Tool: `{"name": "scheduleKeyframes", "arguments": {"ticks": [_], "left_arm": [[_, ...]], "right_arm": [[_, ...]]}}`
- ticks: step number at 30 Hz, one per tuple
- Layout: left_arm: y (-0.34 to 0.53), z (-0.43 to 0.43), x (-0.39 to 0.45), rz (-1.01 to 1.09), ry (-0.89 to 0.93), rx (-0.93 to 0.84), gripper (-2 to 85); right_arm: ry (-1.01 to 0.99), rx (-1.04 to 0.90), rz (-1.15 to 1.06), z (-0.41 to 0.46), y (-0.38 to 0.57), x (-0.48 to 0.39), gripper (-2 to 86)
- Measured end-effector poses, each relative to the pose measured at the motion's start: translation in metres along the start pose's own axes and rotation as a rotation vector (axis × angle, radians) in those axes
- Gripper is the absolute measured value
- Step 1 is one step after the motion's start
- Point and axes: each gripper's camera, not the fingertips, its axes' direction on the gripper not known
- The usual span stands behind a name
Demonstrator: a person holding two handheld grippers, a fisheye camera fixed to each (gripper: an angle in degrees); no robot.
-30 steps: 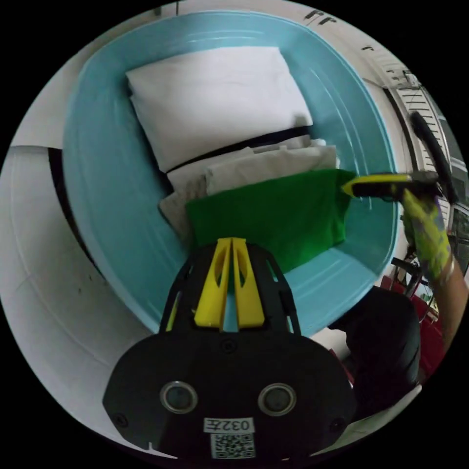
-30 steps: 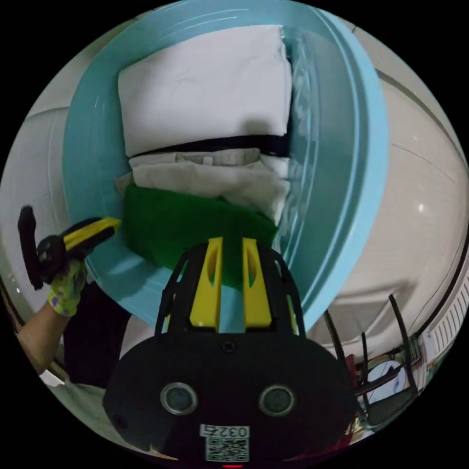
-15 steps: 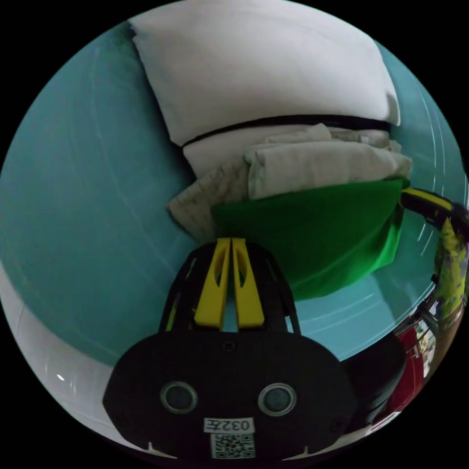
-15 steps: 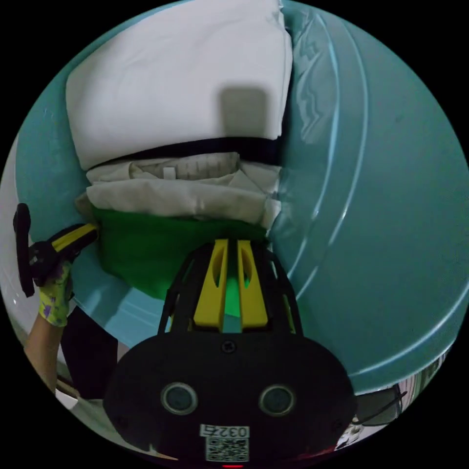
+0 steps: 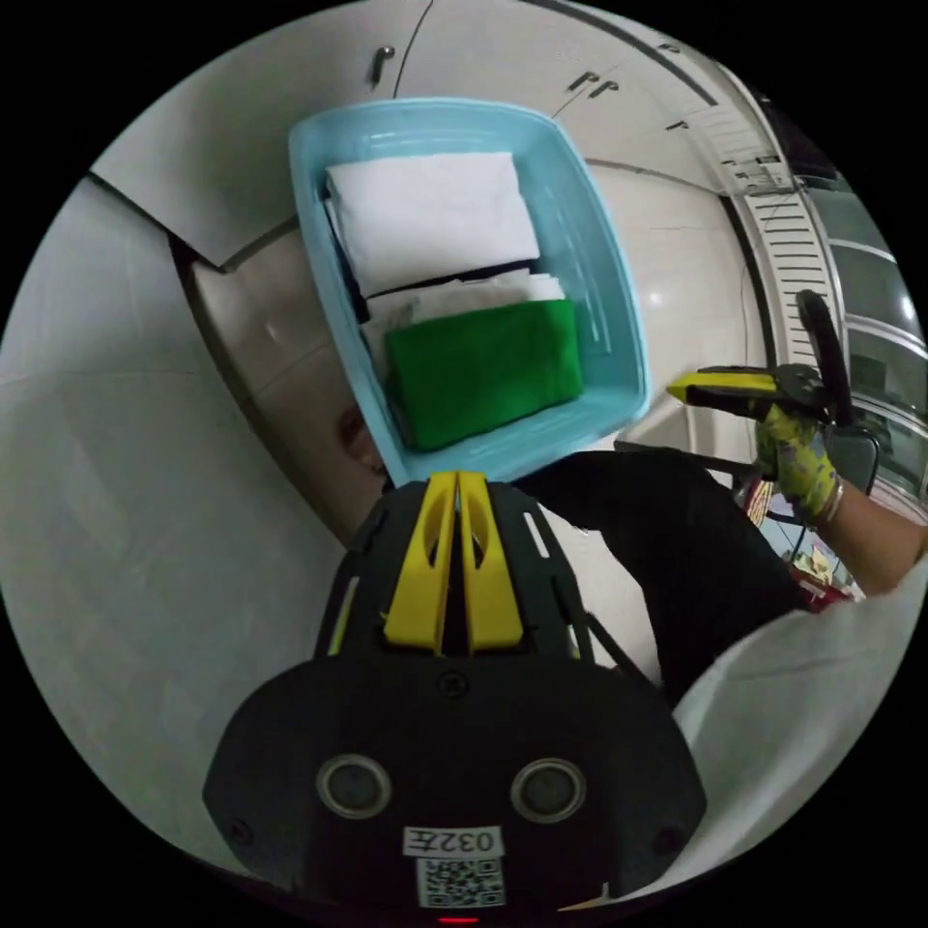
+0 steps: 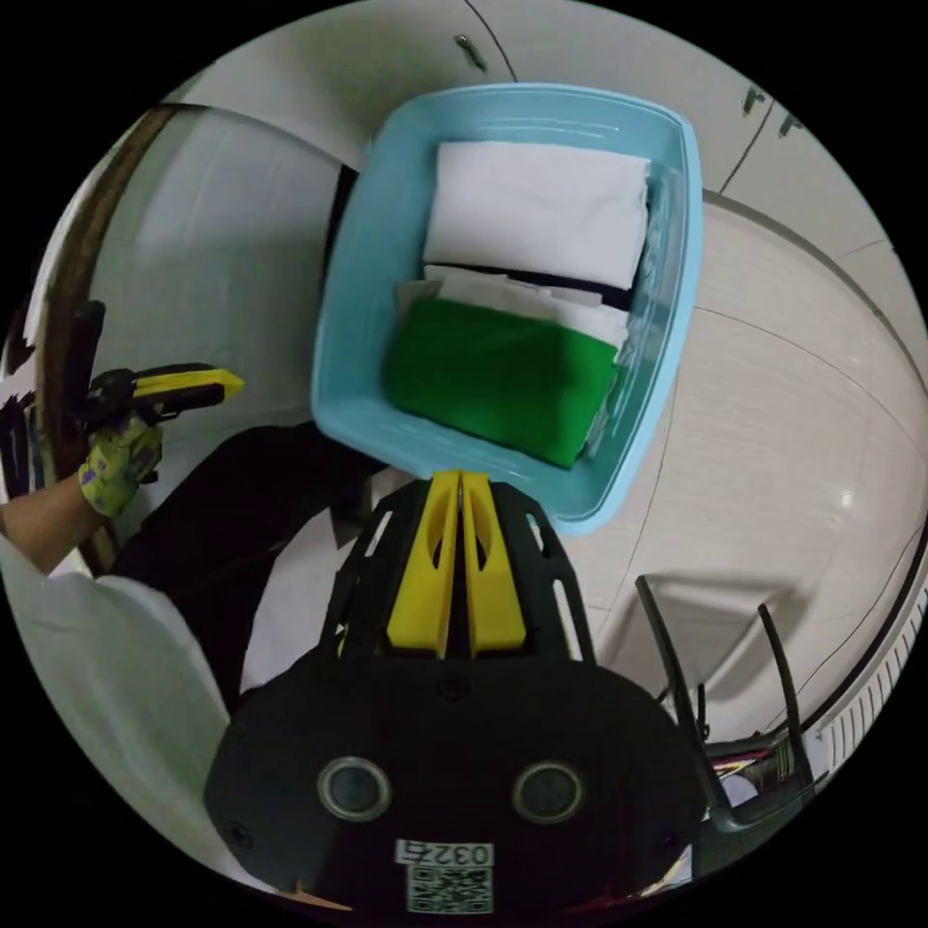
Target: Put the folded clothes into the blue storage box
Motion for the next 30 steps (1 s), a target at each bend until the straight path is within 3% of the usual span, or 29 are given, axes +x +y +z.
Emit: {"name": "scheduleKeyframes", "arguments": {"ticks": [6, 12, 16, 25, 30], "left_arm": [[0.088, -0.050, 0.050, 0.010, 0.049, 0.197, -0.9], [0.177, -0.113, 0.095, 0.025, 0.009, 0.541, -0.9], [0.254, -0.134, 0.110, -0.012, -0.032, 0.760, -0.9], [0.471, -0.099, 0.081, -0.483, 0.051, 1.159, -0.9], [0.541, -0.055, 0.072, -0.620, 0.108, 1.254, 1.3]], "right_arm": [[-0.001, 0.126, -0.161, -0.054, 0.039, -0.080, -1.0], [0.009, 0.396, -0.426, -0.131, 0.053, -0.172, -1.0], [-0.106, 0.509, -0.585, -0.157, 0.063, -0.238, -0.9], [-0.541, 0.414, -0.836, -0.156, 0.050, -0.400, 4.2], [-0.686, 0.312, -0.700, -0.148, 0.010, -0.467, 9.5]]}}
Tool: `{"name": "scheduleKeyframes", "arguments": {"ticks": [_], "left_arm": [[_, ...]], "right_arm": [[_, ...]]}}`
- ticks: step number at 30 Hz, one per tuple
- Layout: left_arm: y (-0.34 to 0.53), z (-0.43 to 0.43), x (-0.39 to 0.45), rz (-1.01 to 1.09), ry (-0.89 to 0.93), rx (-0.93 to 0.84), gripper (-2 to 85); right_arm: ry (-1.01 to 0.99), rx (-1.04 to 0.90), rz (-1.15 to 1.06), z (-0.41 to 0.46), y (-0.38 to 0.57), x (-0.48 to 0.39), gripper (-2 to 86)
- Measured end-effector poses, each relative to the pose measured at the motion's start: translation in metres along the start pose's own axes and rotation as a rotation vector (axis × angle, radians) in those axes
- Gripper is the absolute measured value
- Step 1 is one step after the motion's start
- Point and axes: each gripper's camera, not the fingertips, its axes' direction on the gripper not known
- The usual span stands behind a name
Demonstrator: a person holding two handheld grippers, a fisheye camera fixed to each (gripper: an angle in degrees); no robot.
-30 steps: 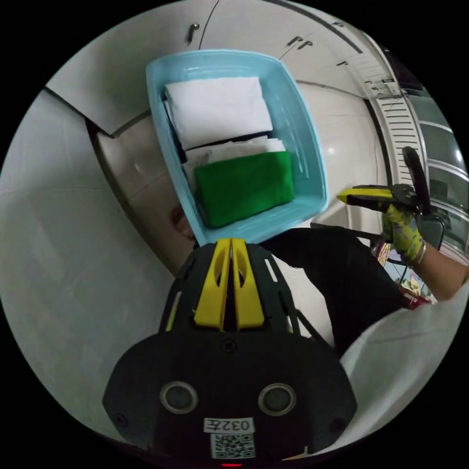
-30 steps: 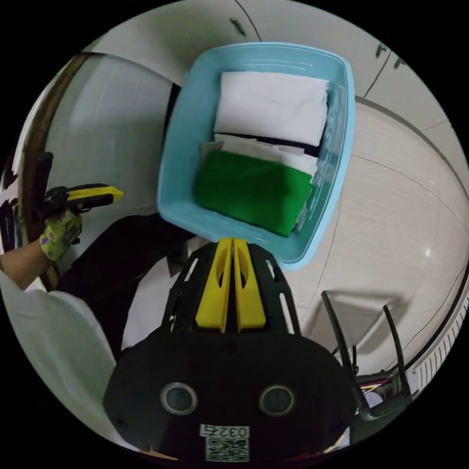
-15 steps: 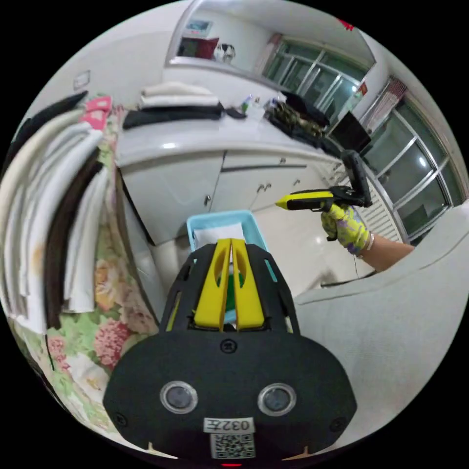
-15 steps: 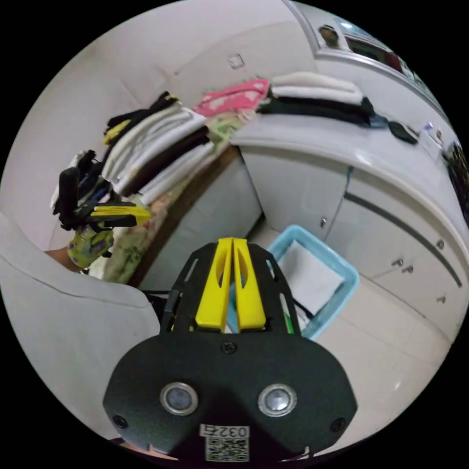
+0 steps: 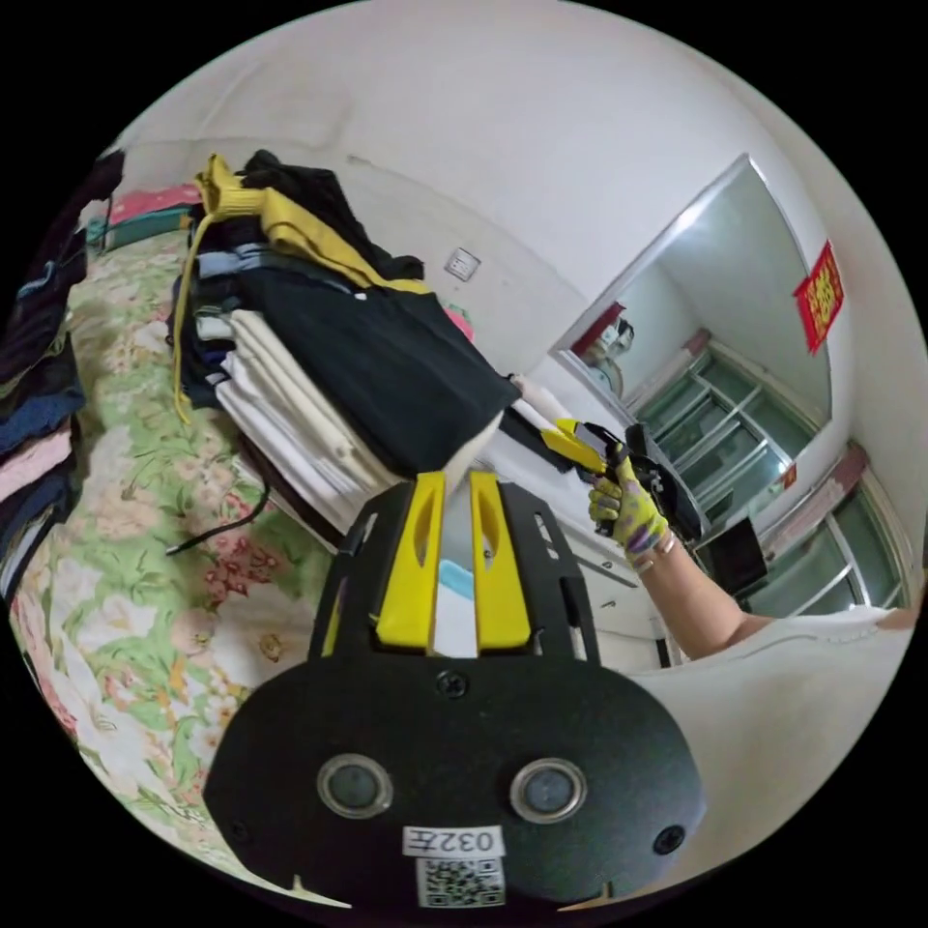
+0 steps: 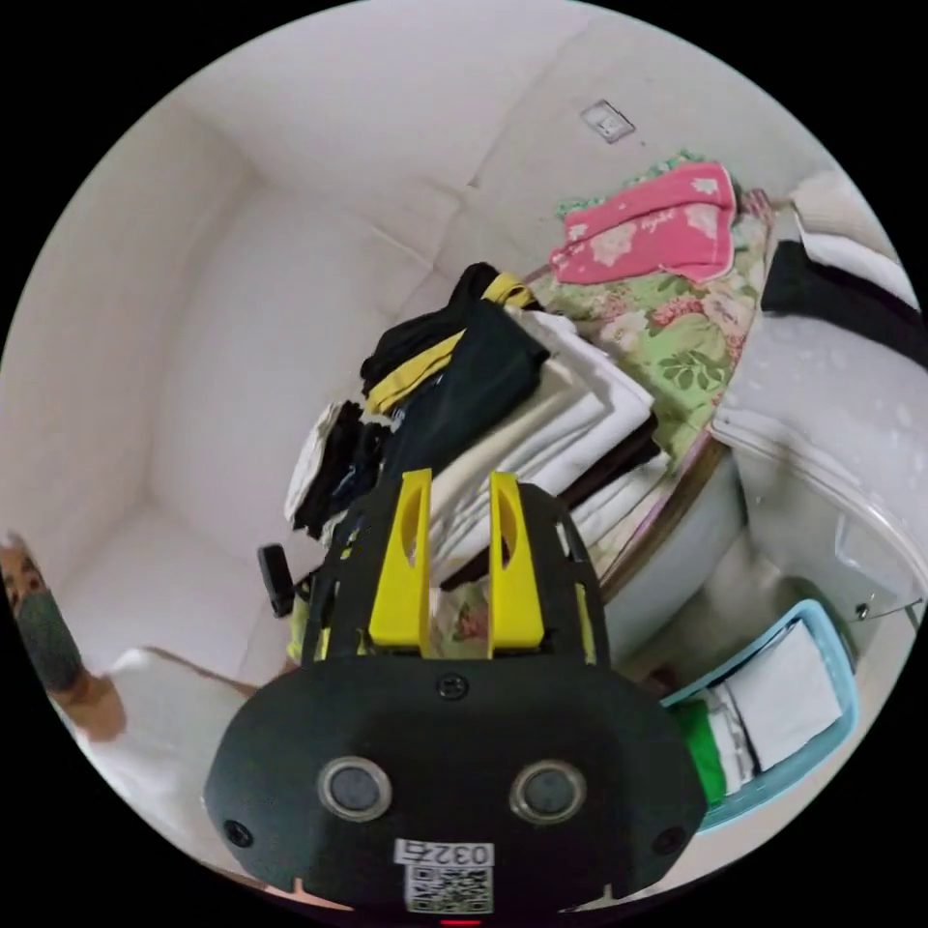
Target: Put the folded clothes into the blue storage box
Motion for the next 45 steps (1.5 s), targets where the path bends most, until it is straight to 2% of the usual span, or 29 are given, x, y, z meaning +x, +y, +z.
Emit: {"name": "scheduleKeyframes", "arguments": {"ticks": [4, 7, 15, 18, 21, 23, 26, 31, 33, 38, 42, 45], "left_arm": [[0.044, -0.018, -0.019, -0.014, 0.063, 0.011, 1.4], [0.073, -0.023, -0.023, 0.002, 0.073, -0.005, 1.2], [0.112, -0.023, -0.019, 0.088, 0.196, -0.026, 0.8], [0.126, -0.009, -0.007, 0.118, 0.191, -0.059, 3.1], [0.138, 0.008, 0.012, 0.151, 0.125, -0.076, 7.2], [0.149, 0.004, 0.031, 0.188, -0.038, 0.018, 9.1], [0.161, -0.007, 0.050, 0.269, -0.165, 0.149, 11.2], [0.160, 0.025, 0.069, 0.360, -0.289, 0.055, 13.9], [0.162, 0.035, 0.073, 0.366, -0.341, 0.044, 13.3], [0.164, 0.035, 0.082, 0.338, -0.527, 0.123, 4.7], [0.148, 0.020, 0.091, 0.406, -0.515, 0.179, 3.8], [0.120, -0.002, 0.109, 0.465, -0.354, 0.223, 3.9]], "right_arm": [[-0.073, 0.040, 0.188, 0.031, -0.014, 0.016, 10.7], [-0.130, 0.049, 0.245, 0.052, -0.015, 0.015, 10.2], [-0.008, 0.036, 0.176, 0.085, -0.017, -0.037, 7.6], [0.056, -0.074, 0.193, 0.106, -0.021, -0.051, 4.9], [0.028, -0.043, 0.159, 0.107, -0.026, -0.076, 2.2], [-0.048, -0.029, 0.106, 0.105, -0.031, -0.107, 0.8], [-0.085, -0.051, 0.050, 0.109, -0.040, -0.146, -0.1], [-0.150, -0.068, 0.035, 0.119, -0.054, -0.183, -0.4], [-0.176, -0.069, 0.017, 0.121, -0.058, -0.196, -0.5], [-0.272, -0.055, -0.015, 0.109, -0.069, -0.211, -0.6], [-0.341, 0.003, -0.021, 0.074, -0.074, -0.204, -0.6], [-0.406, 0.099, -0.047, 0.022, -0.073, -0.192, -0.7]]}}
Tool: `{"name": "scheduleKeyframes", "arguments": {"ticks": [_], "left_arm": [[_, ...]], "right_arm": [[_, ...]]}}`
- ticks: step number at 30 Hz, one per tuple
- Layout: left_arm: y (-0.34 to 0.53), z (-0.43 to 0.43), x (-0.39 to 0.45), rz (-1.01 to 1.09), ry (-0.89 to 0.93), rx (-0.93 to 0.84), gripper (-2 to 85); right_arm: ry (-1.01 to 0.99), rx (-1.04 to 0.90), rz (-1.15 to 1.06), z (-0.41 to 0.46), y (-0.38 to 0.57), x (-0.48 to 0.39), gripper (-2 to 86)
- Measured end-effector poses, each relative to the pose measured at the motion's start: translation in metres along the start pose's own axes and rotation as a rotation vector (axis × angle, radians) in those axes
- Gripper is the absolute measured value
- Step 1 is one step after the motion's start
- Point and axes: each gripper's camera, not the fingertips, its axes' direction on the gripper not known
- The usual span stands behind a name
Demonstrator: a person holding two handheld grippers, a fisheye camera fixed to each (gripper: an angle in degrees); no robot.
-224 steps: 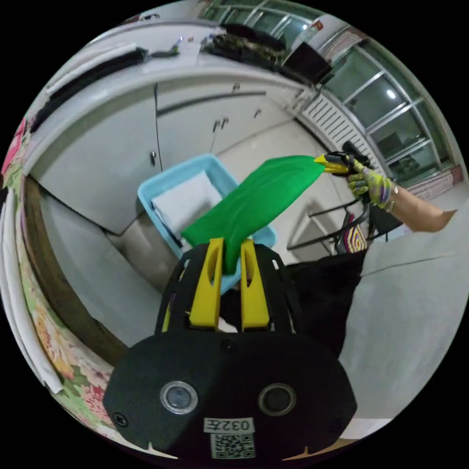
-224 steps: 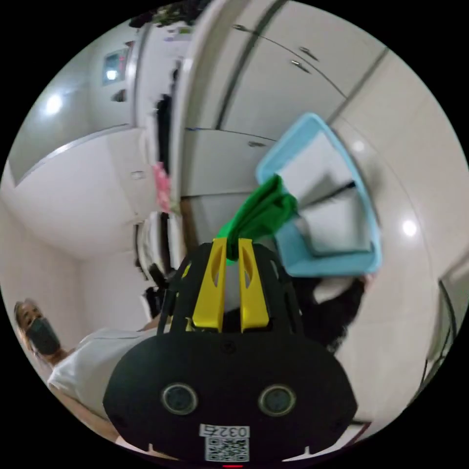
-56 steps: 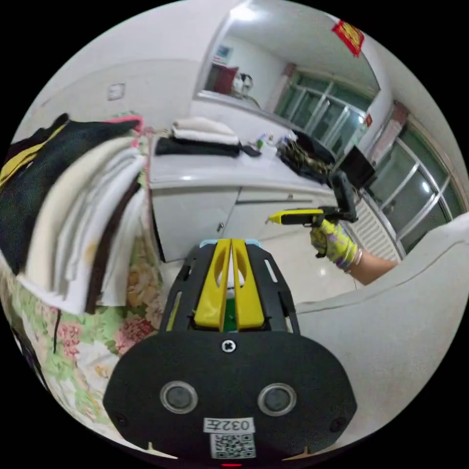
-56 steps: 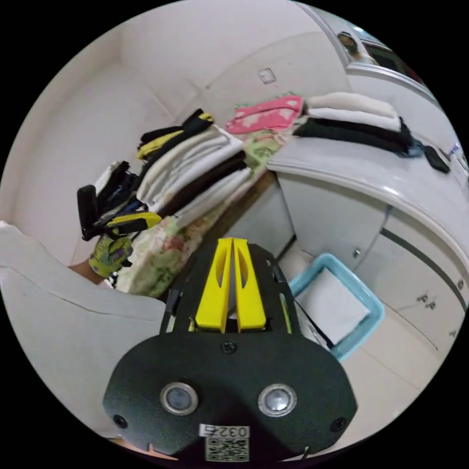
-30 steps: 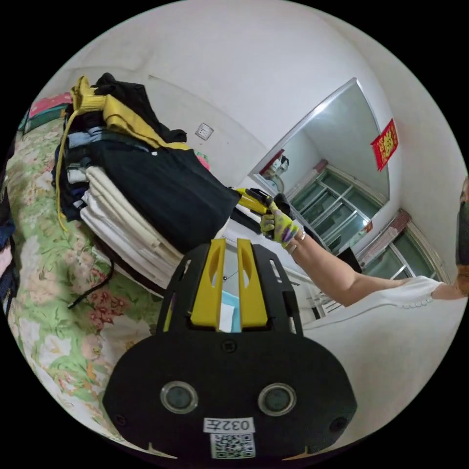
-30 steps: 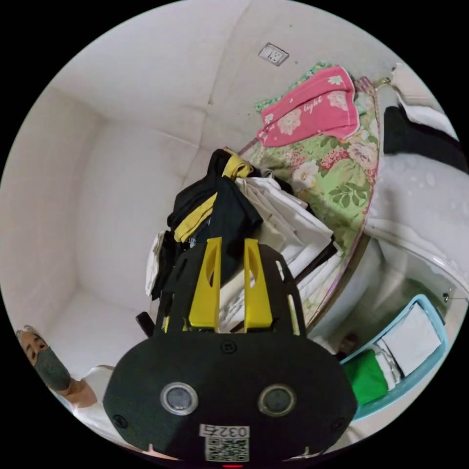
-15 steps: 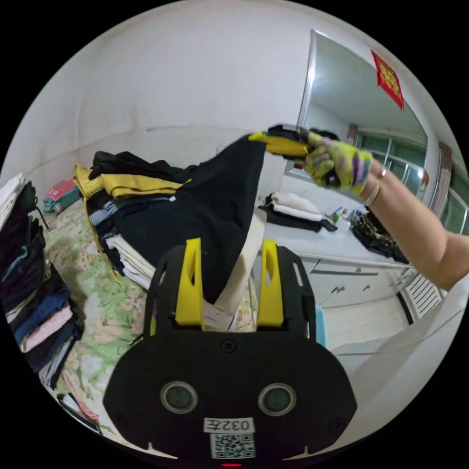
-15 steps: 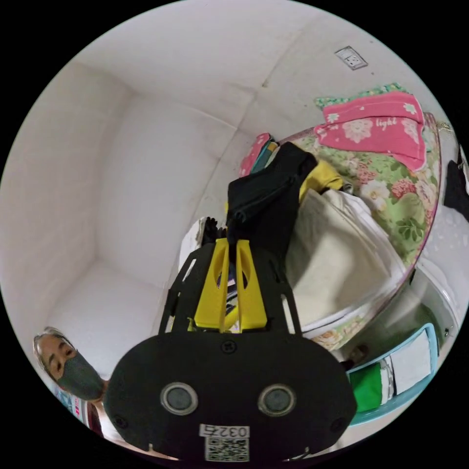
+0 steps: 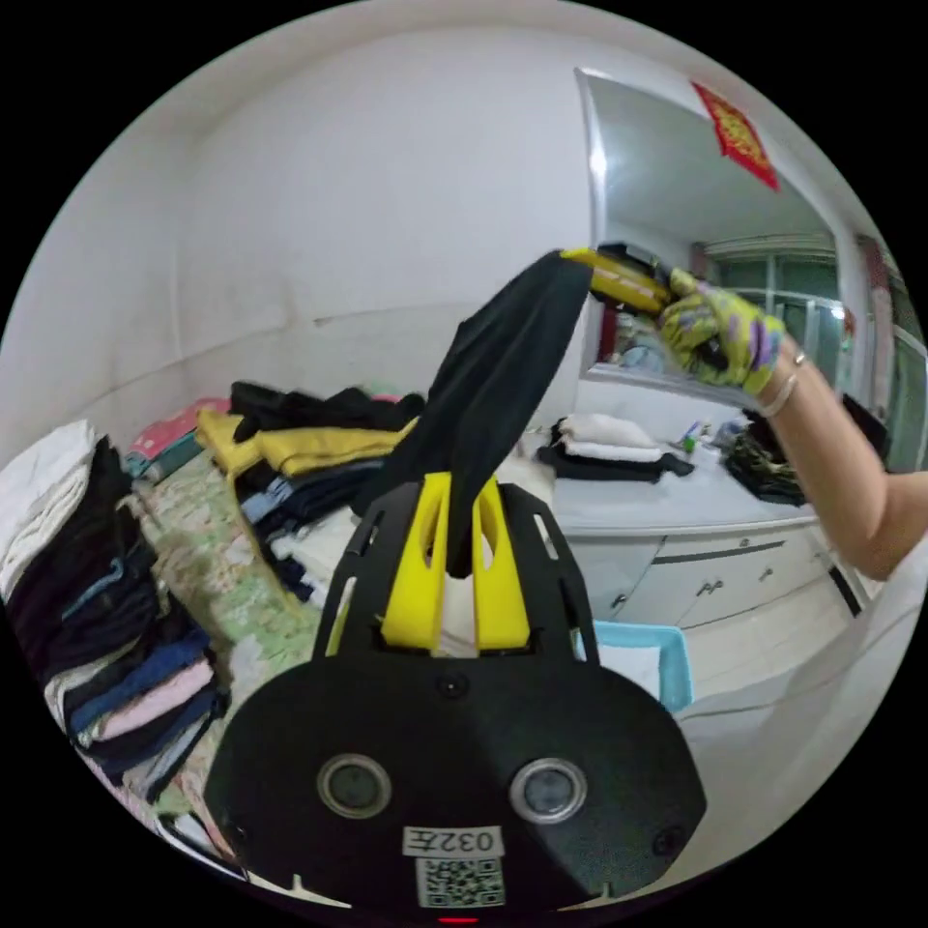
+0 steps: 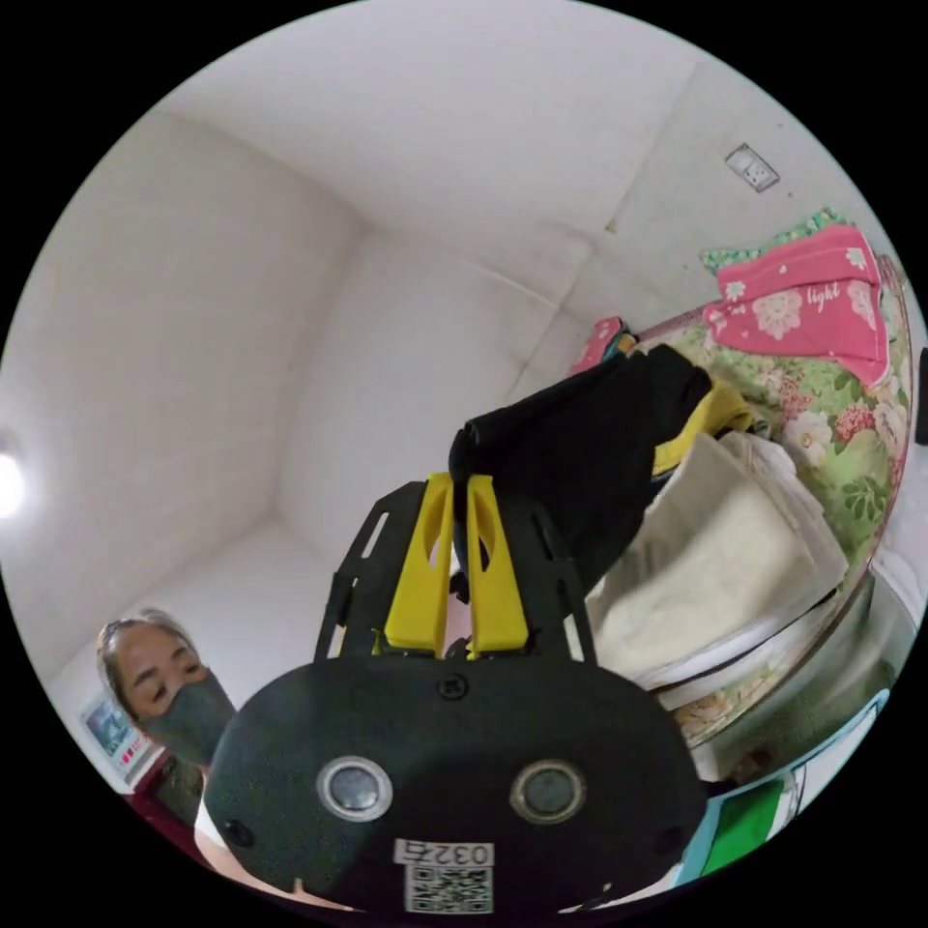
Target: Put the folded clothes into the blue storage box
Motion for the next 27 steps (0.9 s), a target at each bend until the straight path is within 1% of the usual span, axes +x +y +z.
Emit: {"name": "scheduleKeyframes", "arguments": {"ticks": [2, 3, 5, 6, 8, 9, 11, 12, 14, 15, 17, 20, 24, 27], "left_arm": [[-0.034, -0.008, 0.010, 0.070, 0.161, 0.057, 3.9], [-0.042, -0.007, 0.014, 0.090, 0.202, 0.058, 3.9], [-0.072, 0.009, 0.041, 0.172, 0.345, 0.016, 3.9], [-0.078, 0.015, 0.049, 0.193, 0.375, -0.002, 3.9], [-0.095, 0.048, 0.085, 0.267, 0.503, -0.085, 3.8], [-0.097, 0.058, 0.093, 0.282, 0.533, -0.112, 3.8], [-0.102, 0.107, 0.129, 0.324, 0.655, -0.255, 3.8], [-0.102, 0.121, 0.138, 0.330, 0.687, -0.297, 3.8], [-0.091, 0.177, 0.172, 0.357, 0.787, -0.473, 3.7], [-0.087, 0.191, 0.180, 0.360, 0.810, -0.519, 3.7], [-0.066, 0.245, 0.210, 0.377, 0.867, -0.681, 3.7], [-0.040, 0.305, 0.243, 0.423, 0.874, -0.841, 3.8], [-0.030, 0.363, 0.275, 0.509, 0.844, -0.902, 3.8], [-0.045, 0.393, 0.292, 0.571, 0.805, -0.843, 3.9]], "right_arm": [[-0.039, 0.083, -0.043, -0.057, 0.004, -0.007, -0.7], [-0.037, 0.103, -0.053, -0.072, 0.006, -0.008, -0.7], [0.002, 0.182, -0.069, -0.133, 0.023, -0.009, -0.7], [0.016, 0.201, -0.066, -0.148, 0.028, -0.007, -0.7], [0.086, 0.282, -0.019, -0.209, 0.056, 0.005, -0.6], [0.106, 0.301, -0.001, -0.223, 0.064, 0.009, -0.6], [0.197, 0.387, 0.101, -0.274, 0.102, 0.033, -0.6], [0.219, 0.408, 0.134, -0.286, 0.112, 0.041, -0.6], [0.278, 0.488, 0.301, -0.325, 0.153, 0.079, -0.6], [0.285, 0.511, 0.348, -0.333, 0.164, 0.090, -0.6], [0.303, 0.591, 0.518, -0.360, 0.203, 0.135, -0.6], [0.315, 0.676, 0.684, -0.384, 0.237, 0.189, -0.6], [0.341, 0.757, 0.776, -0.408, 0.250, 0.239, -0.6], [0.352, 0.813, 0.738, -0.427, 0.241, 0.259, -0.5]]}}
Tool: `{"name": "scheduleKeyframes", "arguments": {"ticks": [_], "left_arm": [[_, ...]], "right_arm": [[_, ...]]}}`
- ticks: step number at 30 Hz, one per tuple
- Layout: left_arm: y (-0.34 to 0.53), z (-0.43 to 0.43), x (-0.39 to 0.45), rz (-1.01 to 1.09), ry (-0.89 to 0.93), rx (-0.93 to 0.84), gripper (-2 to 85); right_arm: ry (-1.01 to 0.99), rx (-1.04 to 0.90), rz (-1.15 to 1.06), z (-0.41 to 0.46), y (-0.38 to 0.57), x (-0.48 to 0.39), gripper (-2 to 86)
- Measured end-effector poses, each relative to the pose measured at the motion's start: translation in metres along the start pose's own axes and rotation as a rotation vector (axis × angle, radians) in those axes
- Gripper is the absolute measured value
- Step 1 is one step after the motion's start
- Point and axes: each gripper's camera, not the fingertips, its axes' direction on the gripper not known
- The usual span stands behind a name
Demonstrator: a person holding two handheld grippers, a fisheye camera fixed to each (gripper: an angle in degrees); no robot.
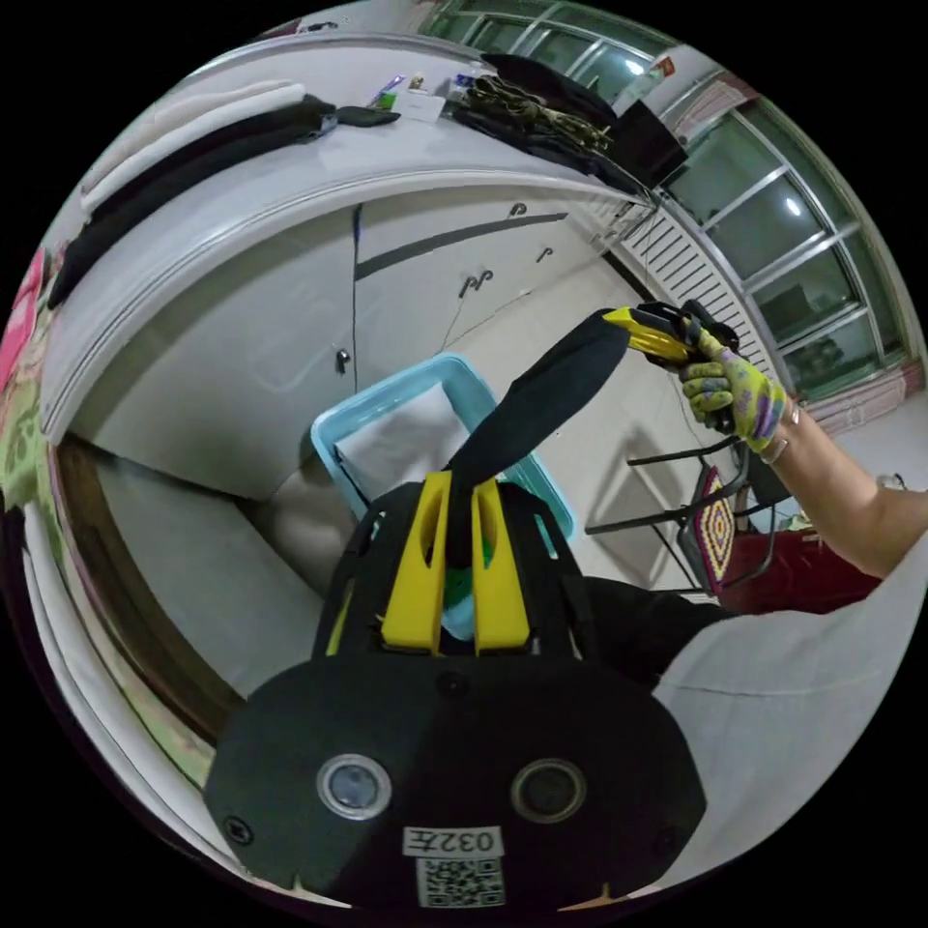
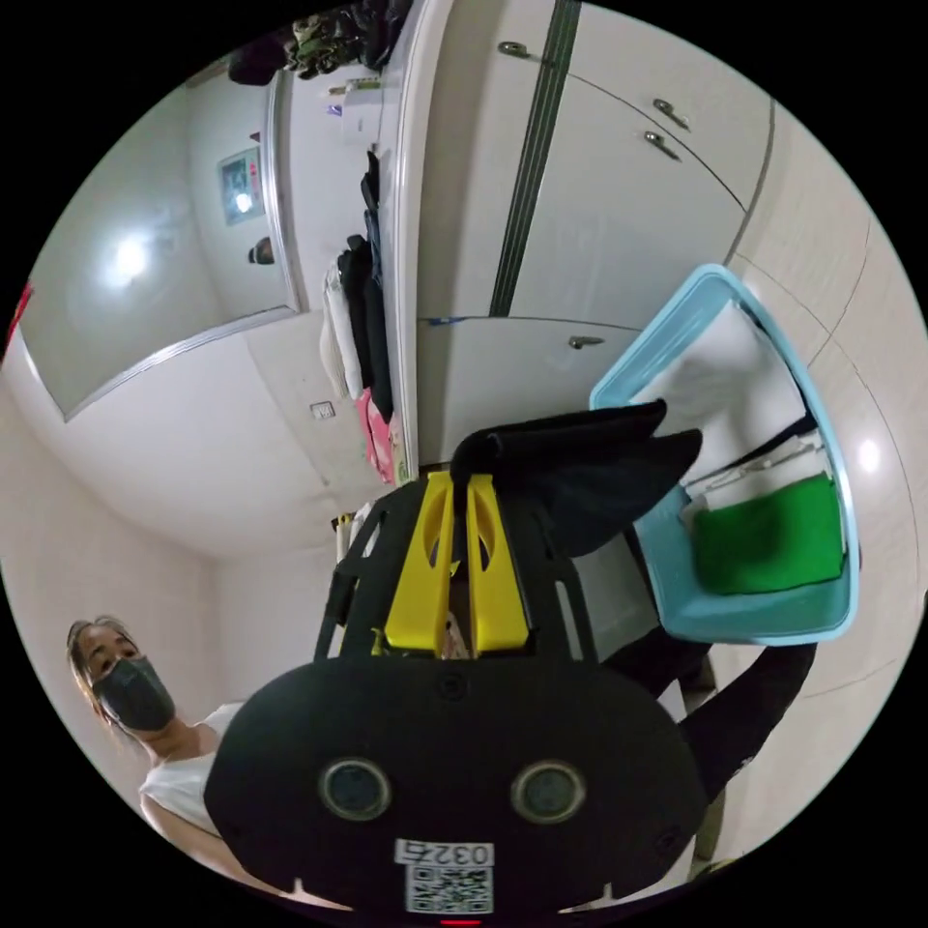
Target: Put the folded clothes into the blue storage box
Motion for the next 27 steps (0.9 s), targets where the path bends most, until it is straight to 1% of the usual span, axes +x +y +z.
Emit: {"name": "scheduleKeyframes", "arguments": {"ticks": [3, 6, 7, 8, 9, 10, 11, 12, 13, 14, 15, 16, 17, 21, 24, 26, 27], "left_arm": [[-0.024, -0.003, -0.008, 0.064, -0.052, 0.061, 4.1], [-0.036, 0.022, -0.014, 0.124, -0.127, 0.049, 5.0], [-0.038, 0.045, -0.018, 0.141, -0.173, -0.005, 5.3], [-0.037, 0.074, -0.024, 0.125, -0.234, -0.096, 5.6], [-0.036, 0.090, -0.028, 0.114, -0.262, -0.157, 5.7], [-0.028, 0.118, -0.034, 0.116, -0.280, -0.278, 5.4], [-0.015, 0.135, -0.041, 0.107, -0.277, -0.361, 4.6], [-0.008, 0.140, -0.044, 0.090, -0.269, -0.393, 4.1], [0.006, 0.141, -0.051, 0.037, -0.214, -0.426, 3.3], [0.020, 0.133, -0.056, -0.017, -0.102, -0.414, 2.0], [0.028, 0.126, -0.058, -0.038, -0.038, -0.398, 1.4], [0.042, 0.112, -0.059, -0.073, 0.064, -0.363, 0.7], [0.054, 0.096, -0.058, -0.098, 0.103, -0.338, 0.1], [0.076, 0.039, -0.046, -0.124, 0.126, -0.230, -0.8], [0.084, -0.020, -0.037, -0.153, 0.126, -0.069, -0.9], [0.094, -0.072, -0.031, -0.182, 0.099, 0.090, -0.9], [0.098, -0.086, -0.029, -0.188, 0.088, 0.132, -0.9]], "right_arm": [[-0.015, 0.052, -0.065, 0.001, -0.022, 0.000, -0.1], [0.091, 0.064, -0.105, 0.008, -0.043, 0.018, 1.1], [0.180, 0.051, -0.075, 0.014, -0.051, 0.037, 2.0], [0.277, 0.018, 0.015, 0.020, -0.056, 0.064, 5.0], [0.311, 0.010, 0.060, 0.021, -0.057, 0.079, 6.5], [0.335, 0.031, 0.159, 0.019, -0.052, 0.105, 7.8], [0.327, 0.086, 0.232, 0.013, -0.043, 0.124, 8.1], [0.325, 0.114, 0.260, 0.010, -0.037, 0.131, 7.9], [0.317, 0.134, 0.302, 0.006, -0.025, 0.140, 7.5], [0.307, 0.135, 0.314, 0.003, -0.014, 0.144, 7.3], [0.305, 0.131, 0.312, 0.003, -0.009, 0.145, 7.1], [0.309, 0.117, 0.297, 0.002, 0.001, 0.142, 6.8], [0.311, 0.100, 0.267, 0.001, 0.008, 0.136, 6.5], [0.280, 0.045, 0.174, 0.001, 0.019, 0.109, 5.6], [0.237, -0.001, 0.054, 0.011, 0.013, 0.072, 5.2], [0.201, -0.070, -0.067, 0.031, 0.005, 0.037, 5.2], [0.186, -0.092, -0.097, 0.038, 0.003, 0.027, 5.2]]}}
